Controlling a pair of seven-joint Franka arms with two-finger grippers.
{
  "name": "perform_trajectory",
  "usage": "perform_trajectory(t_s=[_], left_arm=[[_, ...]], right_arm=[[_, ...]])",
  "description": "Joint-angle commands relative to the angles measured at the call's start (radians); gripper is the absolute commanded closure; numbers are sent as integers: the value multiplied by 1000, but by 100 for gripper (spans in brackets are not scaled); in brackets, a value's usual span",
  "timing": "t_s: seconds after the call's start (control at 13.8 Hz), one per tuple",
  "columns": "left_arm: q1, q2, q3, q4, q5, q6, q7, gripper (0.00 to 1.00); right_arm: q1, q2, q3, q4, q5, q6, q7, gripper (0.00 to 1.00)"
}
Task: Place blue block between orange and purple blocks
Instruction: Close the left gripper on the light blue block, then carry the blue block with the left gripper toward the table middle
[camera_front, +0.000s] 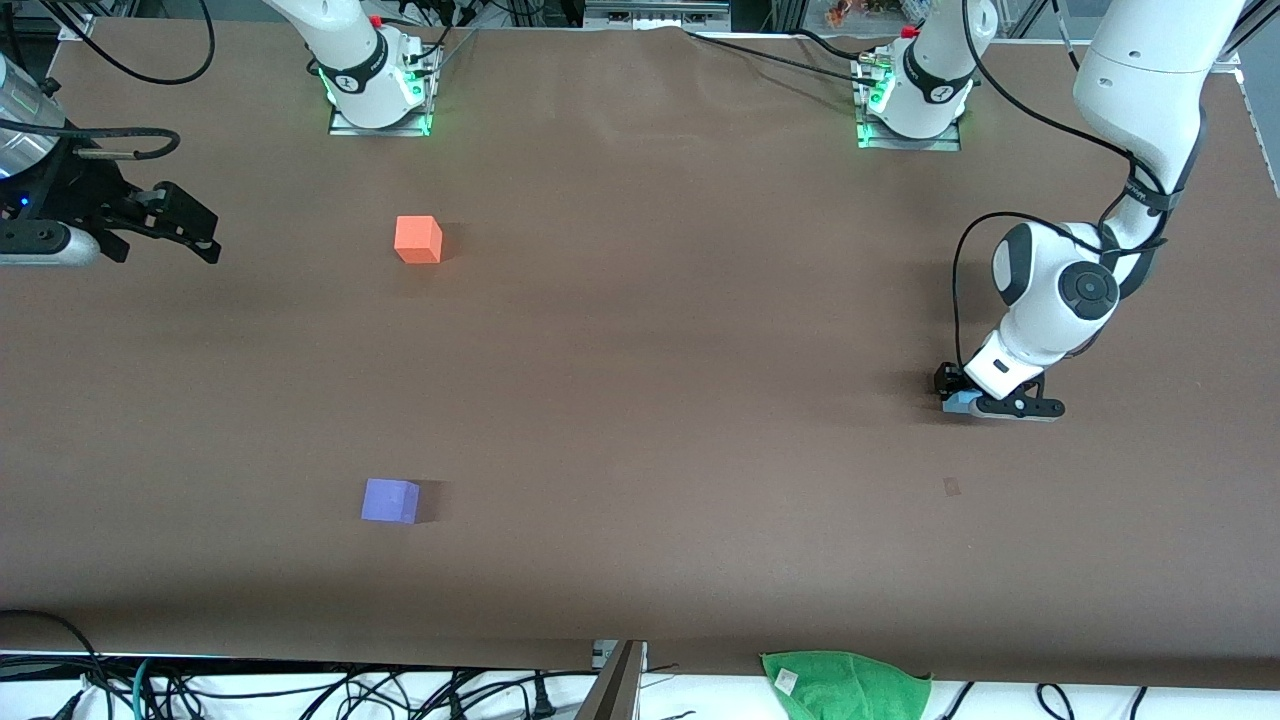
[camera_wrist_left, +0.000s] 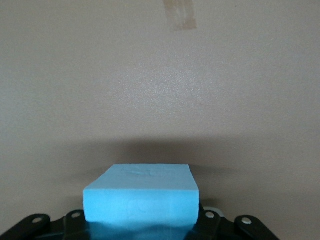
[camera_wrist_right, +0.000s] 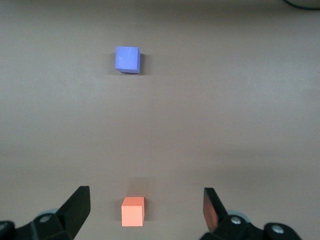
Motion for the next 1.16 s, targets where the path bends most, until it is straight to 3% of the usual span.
perform_trajectory(t_s=[0.0, 0.15, 0.29, 0.44, 0.73, 0.87, 1.09], left_arm=[[9, -13, -6, 7, 4, 4, 3, 80], [-3, -68, -8, 30, 4, -60, 3, 79], [-11, -108, -35, 100, 9, -174, 10, 72], [-11, -129, -72, 192, 9, -339, 3, 74], [-17, -123, -220, 396, 3, -645, -95, 76], [-51, -117, -293, 433, 3, -682, -184, 76], [-210, -41, -296, 482, 1, -673, -372, 78]], right_arm=[[-1, -5, 2, 9, -3, -14, -14, 0], [-1, -5, 2, 9, -3, -14, -12, 0], [-1, -5, 2, 9, -3, -14, -14, 0], [-1, -5, 2, 9, -3, -14, -14, 0], [-1, -5, 2, 7, -3, -14, -14, 0], [-1, -5, 2, 9, -3, -14, -12, 0], [-1, -5, 2, 9, -3, -12, -14, 0]])
